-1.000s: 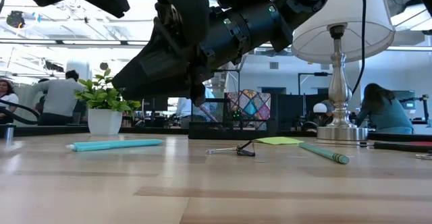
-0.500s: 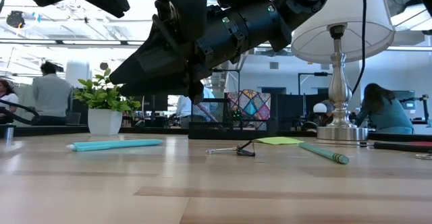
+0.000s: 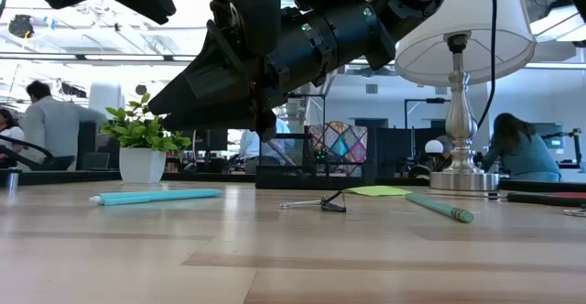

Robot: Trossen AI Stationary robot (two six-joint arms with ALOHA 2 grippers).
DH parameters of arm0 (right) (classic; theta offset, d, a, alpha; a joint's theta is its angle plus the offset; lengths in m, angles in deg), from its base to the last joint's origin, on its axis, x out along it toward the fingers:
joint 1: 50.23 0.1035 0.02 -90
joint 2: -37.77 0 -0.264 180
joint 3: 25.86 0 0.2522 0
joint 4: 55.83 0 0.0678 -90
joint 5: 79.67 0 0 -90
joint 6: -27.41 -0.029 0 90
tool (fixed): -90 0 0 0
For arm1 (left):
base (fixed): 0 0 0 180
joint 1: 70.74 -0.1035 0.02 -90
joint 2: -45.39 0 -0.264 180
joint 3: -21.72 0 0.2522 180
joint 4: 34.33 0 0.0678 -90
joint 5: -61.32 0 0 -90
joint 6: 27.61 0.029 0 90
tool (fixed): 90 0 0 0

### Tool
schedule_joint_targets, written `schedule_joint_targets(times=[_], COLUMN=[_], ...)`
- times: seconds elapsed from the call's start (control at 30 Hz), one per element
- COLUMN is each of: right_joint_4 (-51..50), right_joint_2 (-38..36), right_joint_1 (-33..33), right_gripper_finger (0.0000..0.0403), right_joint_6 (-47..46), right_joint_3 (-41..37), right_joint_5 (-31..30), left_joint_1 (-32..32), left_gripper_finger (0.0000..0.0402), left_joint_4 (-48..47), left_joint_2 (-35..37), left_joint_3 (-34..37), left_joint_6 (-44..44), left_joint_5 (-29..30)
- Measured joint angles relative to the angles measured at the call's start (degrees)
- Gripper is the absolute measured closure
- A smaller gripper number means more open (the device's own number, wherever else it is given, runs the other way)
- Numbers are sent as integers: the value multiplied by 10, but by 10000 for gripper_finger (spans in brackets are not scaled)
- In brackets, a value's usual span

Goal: Pick and place office supplies into organizer
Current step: Put the blue pen into the black desk organizer

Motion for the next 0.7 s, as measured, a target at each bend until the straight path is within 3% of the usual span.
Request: schedule_joint_targets(times=[0.23, 0.4, 0.53, 0.7], right_joint_4=[-9, -26, -45, -45], right_joint_2=[-4, -18, -45, -68], right_joint_1=[0, -1, -1, -8], right_gripper_finger=[287, 287, 287, 287], right_joint_6=[20, 20, 22, 50], right_joint_3=[-1, -2, -1, 0], right_joint_5=[0, 0, 0, 0], left_joint_1=[7, 38, 85, 124], left_gripper_finger=[345, 345, 345, 344], left_joint_4=[8, -38, 65, 180], left_joint_2=[-29, -73, -75, -74], left_joint_3=[0, 53, 134, 197], left_joint_6=[-38, -234, -313, -256], left_joint_5=[-20, -14, 5, 10])
